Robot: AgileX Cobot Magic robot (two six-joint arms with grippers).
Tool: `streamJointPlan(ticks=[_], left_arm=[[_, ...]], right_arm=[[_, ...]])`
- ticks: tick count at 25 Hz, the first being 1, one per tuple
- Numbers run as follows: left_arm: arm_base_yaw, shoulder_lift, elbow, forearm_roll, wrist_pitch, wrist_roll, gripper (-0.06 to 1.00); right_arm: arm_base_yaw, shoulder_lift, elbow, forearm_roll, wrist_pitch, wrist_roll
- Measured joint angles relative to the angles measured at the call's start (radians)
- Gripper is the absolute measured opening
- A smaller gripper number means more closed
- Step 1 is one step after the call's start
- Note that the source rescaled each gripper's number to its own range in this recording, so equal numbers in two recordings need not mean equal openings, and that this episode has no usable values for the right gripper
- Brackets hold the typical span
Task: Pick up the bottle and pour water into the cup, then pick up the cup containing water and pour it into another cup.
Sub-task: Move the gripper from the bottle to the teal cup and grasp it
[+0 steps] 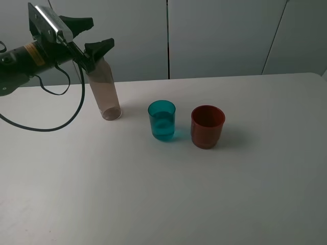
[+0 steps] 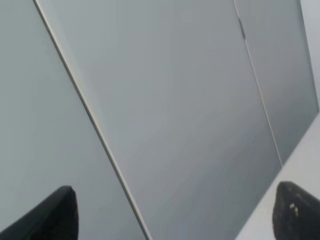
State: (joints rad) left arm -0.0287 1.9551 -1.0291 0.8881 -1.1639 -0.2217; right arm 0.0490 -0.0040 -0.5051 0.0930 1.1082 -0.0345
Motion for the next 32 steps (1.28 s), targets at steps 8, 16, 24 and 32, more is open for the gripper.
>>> streamJointPlan(ticks=[8,16,24,32], left_arm=[[-0.112,-0.151,0.000,0.004,0.151,-0.201,0.95],[-0.281,-0.160,0.037,-0.056,0.325,-0.261,0.96],[-0.326,-0.154,0.206,-0.091,0.371,-0.242,0.96],[-0.326,-0.048,0.286,-0.056,0.352,-0.219,0.96]], right_arm=[[0.000,0.000,0.000,0.000,0.000,0.000],[0.000,0.000,0.000,0.000,0.000,0.000],[0.000,0.000,0.000,0.000,0.000,0.000],[0.000,0.000,0.000,0.000,0.000,0.000]])
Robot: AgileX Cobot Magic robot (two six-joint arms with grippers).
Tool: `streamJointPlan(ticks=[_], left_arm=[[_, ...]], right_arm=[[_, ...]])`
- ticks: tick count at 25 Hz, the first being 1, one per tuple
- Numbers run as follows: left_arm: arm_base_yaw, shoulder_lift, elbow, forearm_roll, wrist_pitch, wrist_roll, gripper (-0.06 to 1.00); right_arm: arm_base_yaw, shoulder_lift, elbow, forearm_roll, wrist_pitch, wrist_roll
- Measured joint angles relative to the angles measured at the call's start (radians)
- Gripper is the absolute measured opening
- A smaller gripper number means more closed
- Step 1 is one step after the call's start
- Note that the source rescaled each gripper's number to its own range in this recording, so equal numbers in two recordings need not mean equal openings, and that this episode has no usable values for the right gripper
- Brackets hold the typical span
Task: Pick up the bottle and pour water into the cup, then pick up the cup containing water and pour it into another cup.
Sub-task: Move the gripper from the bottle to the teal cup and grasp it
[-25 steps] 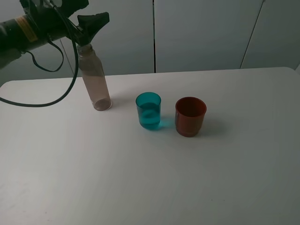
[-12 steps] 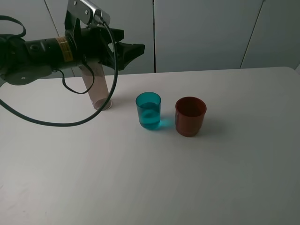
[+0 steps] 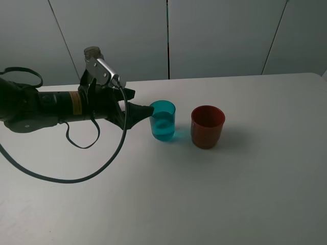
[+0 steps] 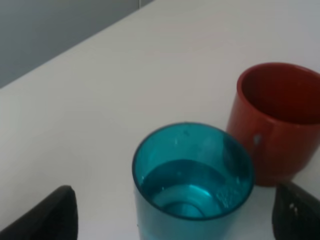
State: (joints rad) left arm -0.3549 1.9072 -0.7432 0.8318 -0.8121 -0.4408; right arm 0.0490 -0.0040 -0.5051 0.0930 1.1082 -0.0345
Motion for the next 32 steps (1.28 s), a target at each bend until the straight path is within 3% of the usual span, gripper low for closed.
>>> streamJointPlan(ticks=[6,11,21,26,32], left_arm=[[0.000,0.100,0.000,0.017,-0.017,0.091,0.97],[0.000,0.181,0.000,0.019,-0.123,0.234,0.97],[-0.002,0.307,-0.096,0.011,-0.175,0.267,0.97],[-0.002,0.336,-0.138,-0.046,-0.192,0.267,0.97],[-0.002,0.384,-0.194,0.014,-0.221,0.260,0.97]], right_arm=[[0.000,0.000,0.000,0.000,0.000,0.000],[0.000,0.000,0.000,0.000,0.000,0.000],[0.000,0.000,0.000,0.000,0.000,0.000],[0.000,0.000,0.000,0.000,0.000,0.000],[0.000,0.000,0.000,0.000,0.000,0.000]])
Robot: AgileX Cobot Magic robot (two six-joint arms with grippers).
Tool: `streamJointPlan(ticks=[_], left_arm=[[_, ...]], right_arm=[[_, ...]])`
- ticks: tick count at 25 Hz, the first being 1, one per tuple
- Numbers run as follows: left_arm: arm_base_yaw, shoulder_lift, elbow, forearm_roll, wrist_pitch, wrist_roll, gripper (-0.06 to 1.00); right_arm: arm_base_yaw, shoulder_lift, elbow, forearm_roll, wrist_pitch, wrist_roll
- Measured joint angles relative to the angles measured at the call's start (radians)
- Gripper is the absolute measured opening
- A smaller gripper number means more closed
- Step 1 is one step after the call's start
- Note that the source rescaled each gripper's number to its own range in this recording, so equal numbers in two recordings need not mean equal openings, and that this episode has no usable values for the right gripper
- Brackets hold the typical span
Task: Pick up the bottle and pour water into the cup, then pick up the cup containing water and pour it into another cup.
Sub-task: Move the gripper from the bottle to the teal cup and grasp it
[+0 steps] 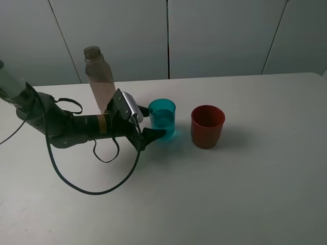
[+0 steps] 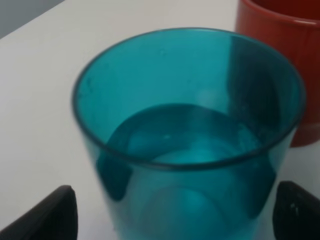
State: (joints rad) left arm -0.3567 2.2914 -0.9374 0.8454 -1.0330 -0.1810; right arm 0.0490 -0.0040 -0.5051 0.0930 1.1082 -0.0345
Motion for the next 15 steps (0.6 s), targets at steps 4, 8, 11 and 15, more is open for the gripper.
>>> streamJointPlan(ticks=[4,8,11,15], left_arm=[[0.000,0.005,-0.030,0.031,0.000,-0.038,0.97],[0.000,0.010,-0.068,0.045,0.013,-0.087,0.97],[0.000,0.037,-0.095,0.056,0.013,-0.116,0.97],[-0.002,0.070,-0.131,0.077,0.017,-0.126,0.97]], right_arm=[[0.000,0.000,0.000,0.000,0.000,0.000],[0.000,0.000,0.000,0.000,0.000,0.000],[0.000,0.000,0.000,0.000,0.000,0.000],[0.000,0.000,0.000,0.000,0.000,0.000]])
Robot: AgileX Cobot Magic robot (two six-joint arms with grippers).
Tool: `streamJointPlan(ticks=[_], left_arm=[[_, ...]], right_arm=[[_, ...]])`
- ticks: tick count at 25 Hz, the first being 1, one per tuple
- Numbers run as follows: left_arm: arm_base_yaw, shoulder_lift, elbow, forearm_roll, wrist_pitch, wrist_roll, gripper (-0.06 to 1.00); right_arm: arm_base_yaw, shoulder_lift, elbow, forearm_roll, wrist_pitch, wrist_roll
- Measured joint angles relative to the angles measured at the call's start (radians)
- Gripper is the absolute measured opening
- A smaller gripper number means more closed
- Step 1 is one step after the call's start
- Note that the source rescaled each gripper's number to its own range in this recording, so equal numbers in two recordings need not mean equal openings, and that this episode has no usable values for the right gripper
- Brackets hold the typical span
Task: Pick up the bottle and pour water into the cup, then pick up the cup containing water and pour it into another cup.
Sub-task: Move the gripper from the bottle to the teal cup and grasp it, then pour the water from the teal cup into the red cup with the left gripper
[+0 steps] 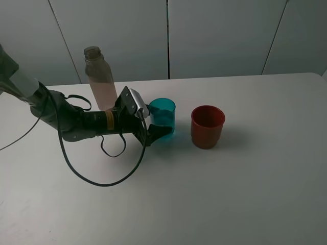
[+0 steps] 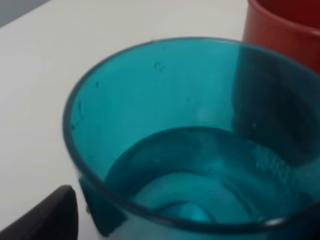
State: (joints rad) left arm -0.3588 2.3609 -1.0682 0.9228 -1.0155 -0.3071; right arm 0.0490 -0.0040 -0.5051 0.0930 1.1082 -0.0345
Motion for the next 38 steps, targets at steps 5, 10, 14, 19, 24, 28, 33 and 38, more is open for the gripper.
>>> streamJointPlan(ticks=[5,10,14,19,24,28,33,38], left_arm=[[-0.008,0.004,-0.037,0.007,0.004,-0.002,0.97],[-0.012,0.012,-0.060,0.007,0.004,-0.002,0.97],[-0.020,0.035,-0.081,0.007,0.004,-0.002,0.97],[-0.032,0.067,-0.113,0.007,0.004,-0.004,0.97],[-0.043,0.075,-0.133,-0.006,0.005,-0.023,0.91],[-0.043,0.075,-0.135,-0.012,0.006,-0.026,0.07],[-0.043,0.077,-0.135,-0.015,0.006,-0.026,0.07],[-0.045,0.077,-0.135,-0.016,0.006,-0.026,0.07]], right_arm=[[0.000,0.000,0.000,0.000,0.000,0.000],[0.000,0.000,0.000,0.000,0.000,0.000],[0.000,0.000,0.000,0.000,0.000,0.000],[0.000,0.000,0.000,0.000,0.000,0.000],[0.000,0.000,0.000,0.000,0.000,0.000],[0.000,0.000,0.000,0.000,0.000,0.000],[0.000,0.000,0.000,0.000,0.000,0.000],[0.000,0.000,0.000,0.000,0.000,0.000]])
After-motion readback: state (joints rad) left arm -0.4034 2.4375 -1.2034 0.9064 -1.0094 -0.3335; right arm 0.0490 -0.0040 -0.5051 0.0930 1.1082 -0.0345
